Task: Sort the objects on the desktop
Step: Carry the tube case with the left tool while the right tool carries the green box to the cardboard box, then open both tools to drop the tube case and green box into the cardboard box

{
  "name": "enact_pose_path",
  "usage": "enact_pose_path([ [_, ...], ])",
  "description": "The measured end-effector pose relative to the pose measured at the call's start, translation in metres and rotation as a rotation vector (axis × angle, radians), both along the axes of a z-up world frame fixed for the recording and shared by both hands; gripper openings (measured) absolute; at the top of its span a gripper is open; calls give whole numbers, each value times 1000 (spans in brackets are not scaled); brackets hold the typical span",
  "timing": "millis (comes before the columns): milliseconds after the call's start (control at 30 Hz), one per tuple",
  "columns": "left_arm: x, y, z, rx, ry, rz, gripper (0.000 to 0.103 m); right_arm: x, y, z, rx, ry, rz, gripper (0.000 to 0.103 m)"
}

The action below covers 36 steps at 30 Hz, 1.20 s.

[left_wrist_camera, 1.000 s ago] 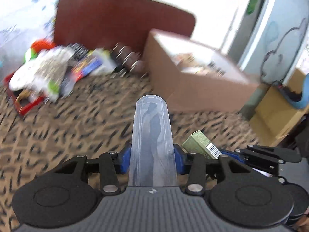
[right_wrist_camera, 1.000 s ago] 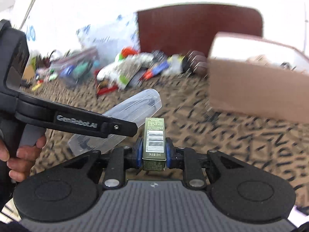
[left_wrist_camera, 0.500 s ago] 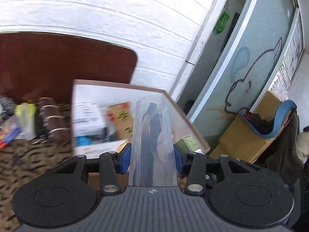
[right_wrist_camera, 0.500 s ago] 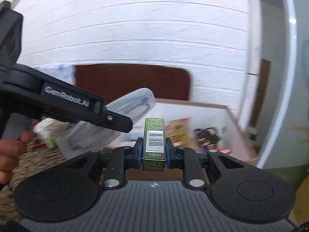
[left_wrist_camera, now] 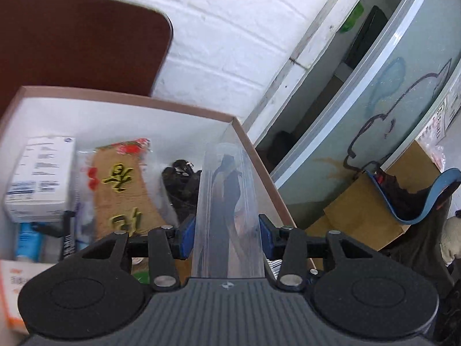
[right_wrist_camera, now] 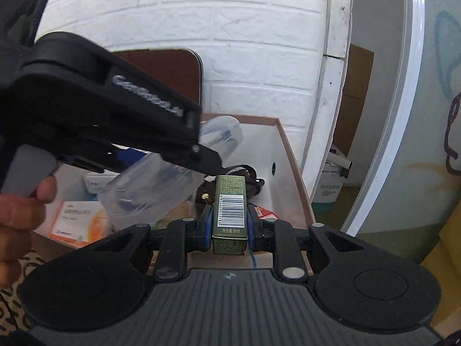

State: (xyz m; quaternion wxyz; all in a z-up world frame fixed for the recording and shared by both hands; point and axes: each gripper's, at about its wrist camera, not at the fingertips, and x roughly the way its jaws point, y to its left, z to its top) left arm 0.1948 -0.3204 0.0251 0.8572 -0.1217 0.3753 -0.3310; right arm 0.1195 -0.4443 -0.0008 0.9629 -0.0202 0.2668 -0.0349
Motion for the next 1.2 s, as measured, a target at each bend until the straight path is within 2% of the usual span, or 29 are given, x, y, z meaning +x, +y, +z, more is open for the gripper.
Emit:
enact_pose_path([
  [167,9,-9,-10,11,9,6,47,8,-6,-4,-23,25,3,21],
  [233,7,-9,-10,2,-11,-10,48,13,-6,-4,-41,46,13,22],
  [267,5,-6,-9,-11,-24,-12,55,12,-5,-4,-49,47,15,23],
  [300,2,-3,-7,-23,-32,-13,74,9,-3,-4,-61,52,12,23],
  [333,1,-1,-4,-30,-37,-9,88,7,-1,-5,-77,61,8,33],
  [367,-2,2,-1,-40,-50,-6,92,3,0,-4,-86,47,4,53],
  [433,-9,8,6,-58,-81,-19,96,-5,4,-3,-95,9,10,58],
  [533,-19,17,16,-65,-102,-26,99,-17,10,1,-96,-12,16,66],
  [600,-25,25,18,-71,-107,-21,99,-25,14,5,-92,-30,7,77],
  [633,-28,28,19,-73,-106,-20,99,-30,16,6,-90,-41,1,85],
  [800,-43,43,22,-61,-118,-26,99,-45,27,17,-82,-101,3,87],
  [967,-59,62,24,-41,-152,-14,99,-58,42,27,-72,-123,5,87],
  [1200,-97,104,19,-41,-173,-16,99,-92,78,38,-39,-174,72,92],
])
